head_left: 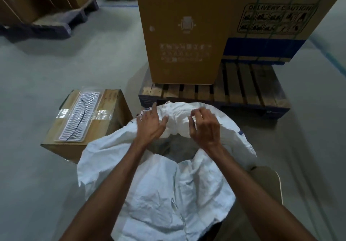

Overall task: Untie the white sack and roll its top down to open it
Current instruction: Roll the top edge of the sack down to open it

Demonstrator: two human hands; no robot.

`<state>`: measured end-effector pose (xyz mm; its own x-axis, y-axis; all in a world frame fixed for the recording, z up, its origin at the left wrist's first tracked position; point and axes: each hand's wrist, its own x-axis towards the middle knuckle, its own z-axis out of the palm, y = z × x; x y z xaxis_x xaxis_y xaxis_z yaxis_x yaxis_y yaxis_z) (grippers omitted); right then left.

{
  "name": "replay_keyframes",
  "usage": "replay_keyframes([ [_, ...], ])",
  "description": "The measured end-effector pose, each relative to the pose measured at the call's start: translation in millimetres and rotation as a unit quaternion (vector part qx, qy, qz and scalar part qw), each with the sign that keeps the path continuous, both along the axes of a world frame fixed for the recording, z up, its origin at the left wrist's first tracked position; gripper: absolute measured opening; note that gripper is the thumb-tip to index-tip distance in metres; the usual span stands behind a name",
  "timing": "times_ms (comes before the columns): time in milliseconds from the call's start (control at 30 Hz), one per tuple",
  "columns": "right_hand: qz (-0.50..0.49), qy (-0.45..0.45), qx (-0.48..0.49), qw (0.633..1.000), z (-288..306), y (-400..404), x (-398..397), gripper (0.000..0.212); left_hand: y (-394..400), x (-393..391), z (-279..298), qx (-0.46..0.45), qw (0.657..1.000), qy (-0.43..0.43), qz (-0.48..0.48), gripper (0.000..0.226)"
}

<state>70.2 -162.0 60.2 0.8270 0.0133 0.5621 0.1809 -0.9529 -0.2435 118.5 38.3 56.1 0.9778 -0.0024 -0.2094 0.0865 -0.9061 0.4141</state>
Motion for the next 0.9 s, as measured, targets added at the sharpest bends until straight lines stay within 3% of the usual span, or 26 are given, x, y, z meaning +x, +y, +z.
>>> replay_keyframes([
  [67, -0.039, 0.096, -0.023, 0.994, 13, 4, 15, 0.047, 5, 7, 3, -0.089, 0.993, 0.07, 0.01, 0.076],
  [133, -0.043, 0.257, 0.008, 0.965, 19, 5, 30, 0.067, 10, 9, 8, -0.166, 0.981, 0.103, 0.008, 0.07],
  [233, 0.02, 0.388, 0.119, 0.914, 33, -4, 43, 0.063, 16, 9, 28, -0.245, 0.967, 0.068, -0.021, 0.05],
  [300, 0.079, 0.36, 0.226, 0.902, 50, -11, 41, 0.042, 19, 10, 46, -0.255, 0.965, 0.001, -0.066, 0.036],
  [400, 0.151, 0.329, 0.267, 0.893, 81, -22, 37, 0.027, 24, 16, 73, -0.259, 0.956, -0.07, -0.121, 0.03],
  [533, 0.185, 0.294, 0.225, 0.91, 110, -29, 37, 0.026, 25, 27, 108, -0.253, 0.949, -0.087, -0.166, 0.029],
  [633, 0.111, 0.219, 0.063, 0.967, 120, -25, 41, 0.021, 16, 33, 118, -0.239, 0.95, -0.11, -0.168, 0.027],
  [700, 0.082, 0.199, 0.059, 0.975, 121, -21, 45, 0.021, 10, 37, 120, -0.245, 0.95, -0.124, -0.151, 0.027],
  [800, 0.129, 0.234, 0.127, 0.955, 117, -8, 46, 0.029, 2, 42, 122, -0.269, 0.954, -0.068, -0.113, 0.034],
  [900, 0.105, 0.217, 0.031, 0.97, 109, 3, 45, 0.019, 1, 48, 118, -0.267, 0.96, 0.013, -0.087, 0.029],
])
